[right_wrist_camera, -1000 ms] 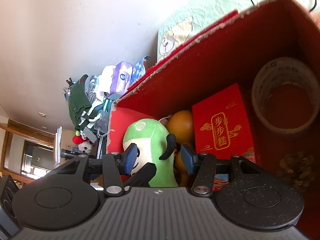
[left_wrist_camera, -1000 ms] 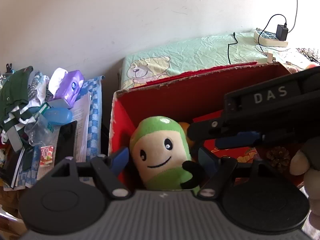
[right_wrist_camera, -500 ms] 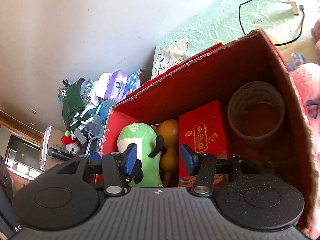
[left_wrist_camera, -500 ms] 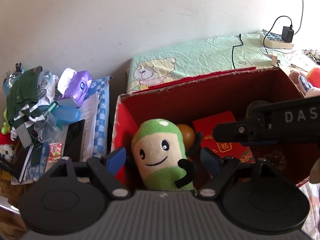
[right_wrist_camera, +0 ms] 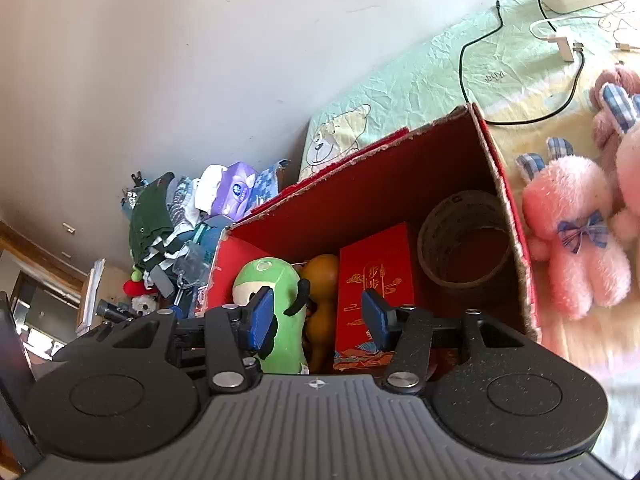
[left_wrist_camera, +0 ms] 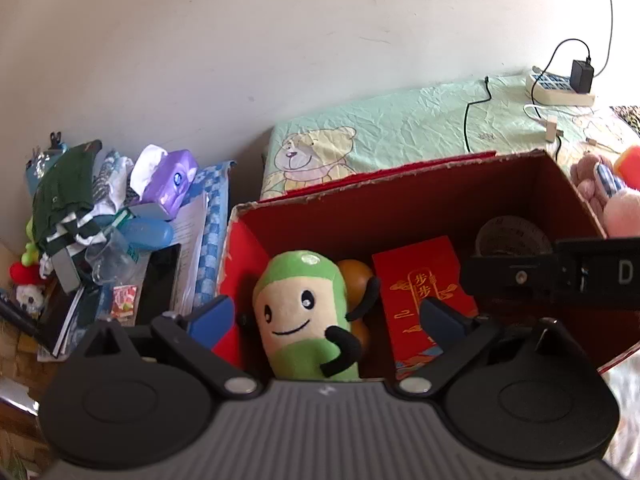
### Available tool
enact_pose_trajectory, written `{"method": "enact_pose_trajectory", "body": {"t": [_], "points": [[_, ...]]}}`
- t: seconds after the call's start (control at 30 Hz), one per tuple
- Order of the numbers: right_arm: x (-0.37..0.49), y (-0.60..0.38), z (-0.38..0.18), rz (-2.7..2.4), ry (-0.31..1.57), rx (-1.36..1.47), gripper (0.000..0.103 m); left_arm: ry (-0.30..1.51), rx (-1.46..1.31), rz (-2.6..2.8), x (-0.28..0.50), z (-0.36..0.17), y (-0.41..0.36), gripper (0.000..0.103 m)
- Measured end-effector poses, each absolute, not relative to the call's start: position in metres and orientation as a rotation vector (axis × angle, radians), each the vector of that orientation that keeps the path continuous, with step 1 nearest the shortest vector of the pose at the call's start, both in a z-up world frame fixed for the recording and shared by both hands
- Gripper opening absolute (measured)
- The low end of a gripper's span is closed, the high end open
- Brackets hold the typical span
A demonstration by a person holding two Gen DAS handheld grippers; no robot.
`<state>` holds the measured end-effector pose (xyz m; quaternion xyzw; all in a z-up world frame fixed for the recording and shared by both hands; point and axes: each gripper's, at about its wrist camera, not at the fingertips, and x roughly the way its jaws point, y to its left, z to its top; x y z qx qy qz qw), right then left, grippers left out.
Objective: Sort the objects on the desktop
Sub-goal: 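Lower the green plush into the red box and open the right gripper, then move the right gripper over to the yellow tiger plush on the bed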
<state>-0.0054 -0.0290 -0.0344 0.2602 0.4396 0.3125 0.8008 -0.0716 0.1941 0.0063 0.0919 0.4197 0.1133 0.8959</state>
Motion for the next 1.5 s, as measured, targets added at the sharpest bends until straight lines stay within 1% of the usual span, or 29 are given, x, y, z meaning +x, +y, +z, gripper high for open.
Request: {"method": "enact_pose_trajectory", "body": {"t": [0.4,0.8,1.2,1.5], "points": [[-0.005,-0.072,-0.014,0.7,0.881,0.49,0.053,0.843,0.149,0.309,-0.068,0.023,0.153,0.1],[0.005,-0.127,-0.012,0.675,0.864,0.518,0.053,0.851,0.147,0.282,-0.053,0.026,0.096,0.101],[0.013,-0.191,-0.028,0.633,0.874,0.579,0.053,0.856,0.169,0.212,-0.04,0.021,0.032,0.101],[0.018,-0.235,-0.046,0.576,0.896,0.625,0.054,0.908,0.176,0.139,-0.028,0.006,-0.016,0.101]]}}
